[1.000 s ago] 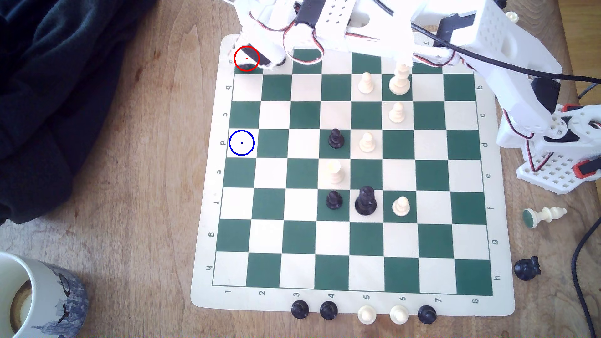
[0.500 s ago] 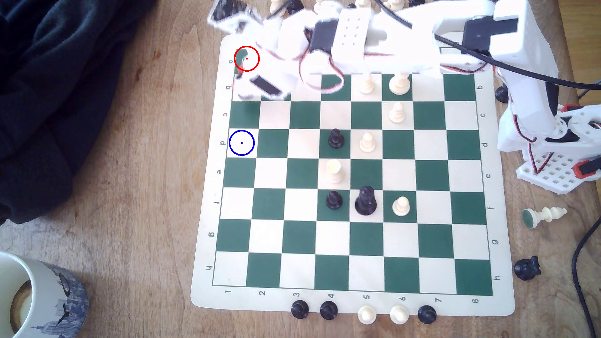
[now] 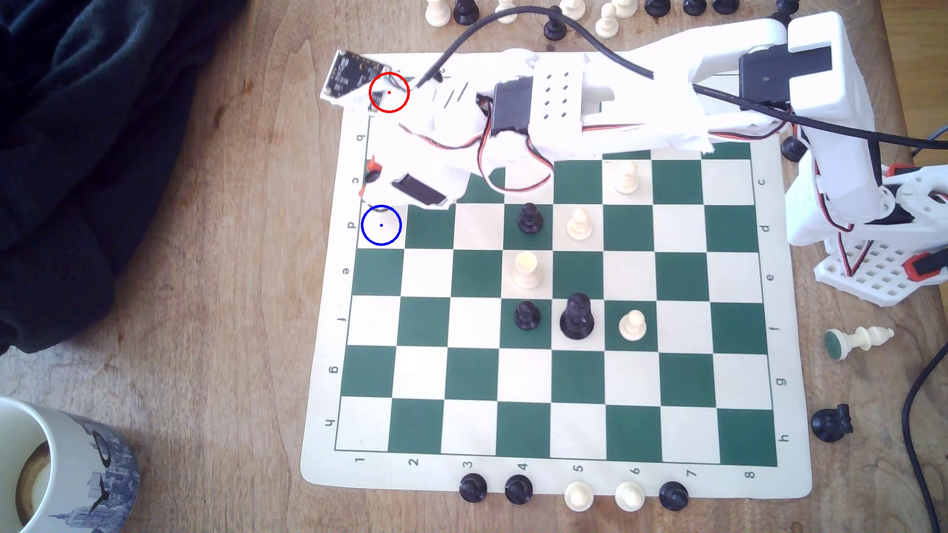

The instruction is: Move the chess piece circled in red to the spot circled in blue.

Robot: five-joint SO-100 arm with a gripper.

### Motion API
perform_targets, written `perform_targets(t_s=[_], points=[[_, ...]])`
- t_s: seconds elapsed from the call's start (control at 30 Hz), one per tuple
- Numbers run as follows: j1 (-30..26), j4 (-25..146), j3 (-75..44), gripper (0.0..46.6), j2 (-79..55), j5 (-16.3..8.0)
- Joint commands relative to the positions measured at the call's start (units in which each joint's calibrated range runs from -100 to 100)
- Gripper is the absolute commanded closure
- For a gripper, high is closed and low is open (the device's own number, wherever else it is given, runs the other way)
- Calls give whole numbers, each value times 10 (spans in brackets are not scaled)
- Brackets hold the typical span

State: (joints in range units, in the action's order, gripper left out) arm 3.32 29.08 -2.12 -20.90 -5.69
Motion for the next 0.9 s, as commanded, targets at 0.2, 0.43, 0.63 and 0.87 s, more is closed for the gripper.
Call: perform_targets(t_s=[0.2, 0.43, 0.63, 0.87], points=[[-15, -14, -22, 464, 38, 1], [-16, -14, -36, 464, 19, 0], [-24, -14, -40, 464, -1, 0], [-19, -14, -59, 464, -22, 0]])
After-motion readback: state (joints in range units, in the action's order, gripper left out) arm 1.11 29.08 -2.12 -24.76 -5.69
